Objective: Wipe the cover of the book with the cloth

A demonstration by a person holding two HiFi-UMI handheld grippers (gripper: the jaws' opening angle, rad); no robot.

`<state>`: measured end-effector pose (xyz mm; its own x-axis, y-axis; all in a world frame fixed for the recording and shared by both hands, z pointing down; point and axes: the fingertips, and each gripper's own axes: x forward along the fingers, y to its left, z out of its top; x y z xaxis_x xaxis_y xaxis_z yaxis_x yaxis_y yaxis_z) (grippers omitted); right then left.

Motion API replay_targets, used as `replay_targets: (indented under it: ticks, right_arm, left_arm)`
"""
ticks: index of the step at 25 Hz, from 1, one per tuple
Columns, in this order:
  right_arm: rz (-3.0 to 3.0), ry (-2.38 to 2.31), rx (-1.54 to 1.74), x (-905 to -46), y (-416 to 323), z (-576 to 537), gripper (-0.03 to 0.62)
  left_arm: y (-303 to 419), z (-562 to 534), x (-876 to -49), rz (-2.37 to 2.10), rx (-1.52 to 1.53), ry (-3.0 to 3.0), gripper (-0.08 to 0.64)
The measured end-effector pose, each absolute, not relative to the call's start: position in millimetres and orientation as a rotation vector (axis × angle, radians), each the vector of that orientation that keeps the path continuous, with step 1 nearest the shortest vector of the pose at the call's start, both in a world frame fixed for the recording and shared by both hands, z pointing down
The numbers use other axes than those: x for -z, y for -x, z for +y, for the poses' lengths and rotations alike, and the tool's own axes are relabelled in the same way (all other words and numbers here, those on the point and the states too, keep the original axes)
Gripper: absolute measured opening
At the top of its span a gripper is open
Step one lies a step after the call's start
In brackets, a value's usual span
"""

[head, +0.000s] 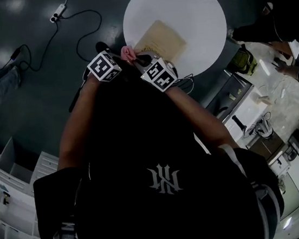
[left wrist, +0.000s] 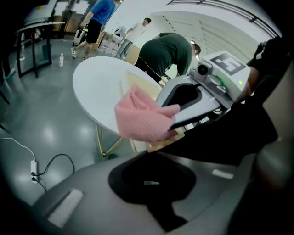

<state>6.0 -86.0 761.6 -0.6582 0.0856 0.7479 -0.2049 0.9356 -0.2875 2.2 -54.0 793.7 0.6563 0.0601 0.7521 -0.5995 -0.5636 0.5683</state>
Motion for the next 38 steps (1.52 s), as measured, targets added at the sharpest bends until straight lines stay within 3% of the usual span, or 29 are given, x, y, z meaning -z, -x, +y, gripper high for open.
replay_targets:
  ticks: [38]
  right_arm:
    - [-2.165,-0.727,-0.427,-738.7,-132.0,-282.2,0.023]
  left_arm:
    - [1.2,-67.9,-777.6,-0.421,-1.011,-1.966,0.018]
